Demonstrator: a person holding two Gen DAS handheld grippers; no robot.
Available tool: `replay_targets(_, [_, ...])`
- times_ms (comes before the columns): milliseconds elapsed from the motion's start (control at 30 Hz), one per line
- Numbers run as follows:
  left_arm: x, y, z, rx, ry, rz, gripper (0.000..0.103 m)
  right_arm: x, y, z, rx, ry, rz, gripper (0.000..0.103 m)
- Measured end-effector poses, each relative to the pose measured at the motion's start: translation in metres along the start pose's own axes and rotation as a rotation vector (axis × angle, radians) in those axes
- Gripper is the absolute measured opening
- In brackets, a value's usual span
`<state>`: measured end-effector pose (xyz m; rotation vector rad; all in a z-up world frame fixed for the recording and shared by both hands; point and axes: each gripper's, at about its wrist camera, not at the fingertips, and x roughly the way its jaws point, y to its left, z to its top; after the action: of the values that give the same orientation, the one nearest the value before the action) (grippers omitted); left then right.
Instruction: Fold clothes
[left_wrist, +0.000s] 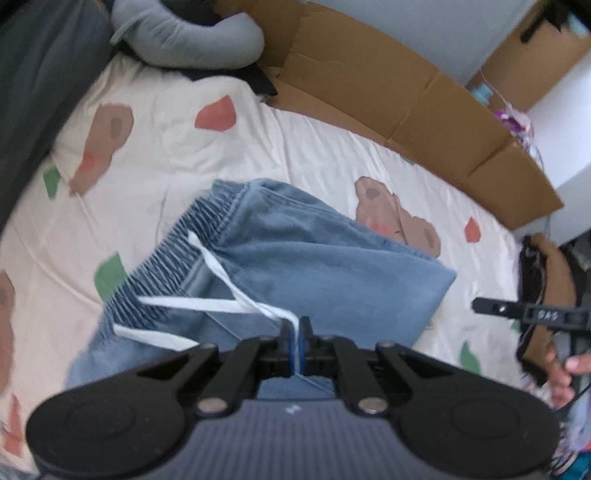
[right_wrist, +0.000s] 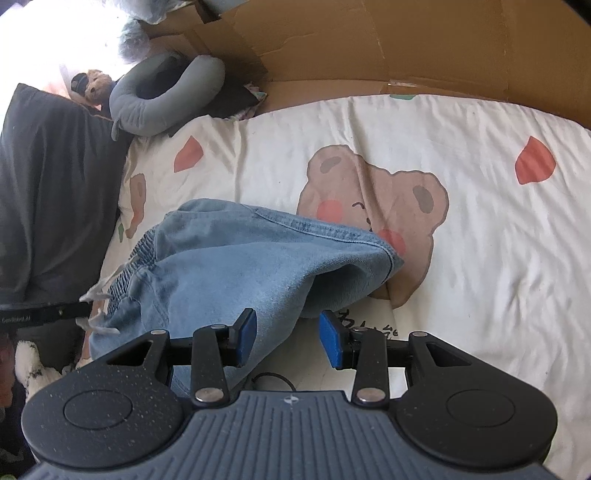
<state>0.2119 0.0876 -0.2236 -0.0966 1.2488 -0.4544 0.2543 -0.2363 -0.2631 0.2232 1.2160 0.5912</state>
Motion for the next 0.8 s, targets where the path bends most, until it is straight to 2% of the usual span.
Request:
replay_targets(167, [0.004, 0.01, -0.006, -0.112, -0.006, -0.035, 0.002, 0.0, -0.001, -0.002, 0.009, 0.0, 0.004, 0.044])
replay_targets(333, [0.012, 0.012, -0.019, -0.175, -0.02, -0.064, 0.002, 0.0, -0.002, -0.002, 0.011, 0.0, 0.006, 0.044])
replay_targets(500, [0.022, 0.009, -0.04, -0.265, -0.053, -0.147, 0.003, -0.001, -0.007, -0.002, 0.03, -0.005, 0.014, 0.045])
replay_targets(733, [0.04, -0.008, -0.07, -0.244, -0.01, -0.224, 0.002, 0.007, -0.007, -0.007, 0.017, 0.022, 0.007, 0.045])
replay_targets(800, [0.039, -0.012, -0.073, -0.219, 0.0, -0.22, 0.006, 0.007, -0.009, -0.007, 0.015, 0.023, 0.003, 0.045])
